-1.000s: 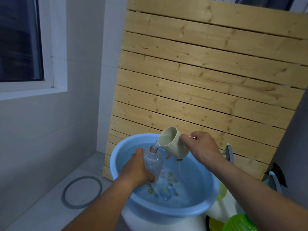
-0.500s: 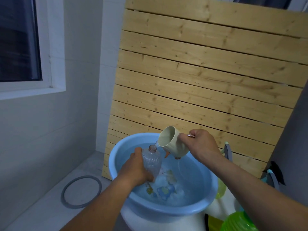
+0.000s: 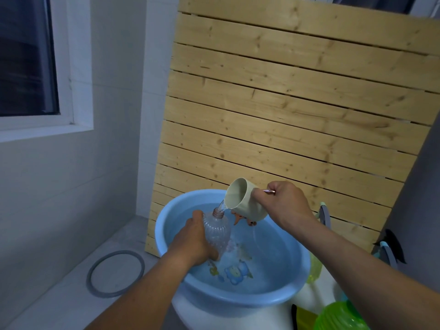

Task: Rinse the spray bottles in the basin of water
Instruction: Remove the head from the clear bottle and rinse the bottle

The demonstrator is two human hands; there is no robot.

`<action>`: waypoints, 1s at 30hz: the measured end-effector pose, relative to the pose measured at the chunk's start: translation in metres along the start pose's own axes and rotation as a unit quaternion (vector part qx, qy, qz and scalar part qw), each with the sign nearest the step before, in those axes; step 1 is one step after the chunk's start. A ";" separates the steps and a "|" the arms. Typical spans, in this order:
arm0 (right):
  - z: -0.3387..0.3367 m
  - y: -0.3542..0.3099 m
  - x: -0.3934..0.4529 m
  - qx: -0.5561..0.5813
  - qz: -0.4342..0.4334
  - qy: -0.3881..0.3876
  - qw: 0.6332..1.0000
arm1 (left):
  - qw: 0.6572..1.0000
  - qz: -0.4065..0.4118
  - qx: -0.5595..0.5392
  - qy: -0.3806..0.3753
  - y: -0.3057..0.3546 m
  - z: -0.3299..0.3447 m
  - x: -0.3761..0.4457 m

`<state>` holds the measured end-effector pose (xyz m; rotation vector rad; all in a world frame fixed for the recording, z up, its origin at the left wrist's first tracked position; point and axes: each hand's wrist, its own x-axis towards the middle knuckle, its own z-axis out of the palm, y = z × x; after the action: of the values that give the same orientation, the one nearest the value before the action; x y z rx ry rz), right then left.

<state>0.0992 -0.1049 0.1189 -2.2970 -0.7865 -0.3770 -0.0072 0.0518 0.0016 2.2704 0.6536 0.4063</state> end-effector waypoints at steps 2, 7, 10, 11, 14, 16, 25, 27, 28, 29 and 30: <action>0.000 0.000 0.000 -0.004 -0.005 0.004 1.000 | 1.000 0.000 0.002 -0.001 0.000 0.000 0.000; 0.000 -0.002 0.000 -0.021 -0.028 0.014 0.999 | 1.000 0.000 0.002 -0.003 0.001 -0.001 -0.002; 0.000 -0.002 0.000 -0.026 -0.038 0.014 0.999 | 1.000 -0.001 0.003 -0.003 0.002 -0.001 -0.002; 0.000 -0.002 0.000 -0.029 -0.041 0.015 0.999 | 1.000 0.000 0.002 -0.004 0.002 -0.001 -0.002; 0.001 -0.002 0.000 -0.035 -0.049 0.020 0.998 | 1.000 -0.001 -0.003 -0.009 0.002 -0.002 -0.002; 0.001 -0.002 0.000 -0.039 -0.051 0.021 0.998 | 1.000 -0.001 -0.003 -0.009 0.002 -0.002 -0.002; 0.003 -0.003 -0.004 -0.049 -0.064 0.019 0.997 | 1.000 -0.002 0.009 -0.010 0.001 -0.001 -0.002; 0.005 -0.004 -0.005 -0.056 -0.067 0.019 0.996 | 1.000 -0.002 0.012 -0.009 0.001 0.000 -0.002; 0.005 -0.003 -0.005 -0.058 -0.068 0.022 0.996 | 1.000 -0.002 0.013 -0.009 0.001 0.000 -0.002; 0.006 -0.003 -0.006 -0.060 -0.070 0.025 0.995 | 1.000 -0.002 0.013 -0.009 0.000 0.000 -0.001; 0.006 -0.003 -0.006 -0.063 -0.073 0.028 0.995 | 1.000 -0.001 0.013 -0.009 0.000 0.000 -0.001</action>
<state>0.0925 -0.1013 0.1132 -2.3412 -0.9292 -0.5696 -0.0079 0.0509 0.0013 2.2957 0.6567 0.3770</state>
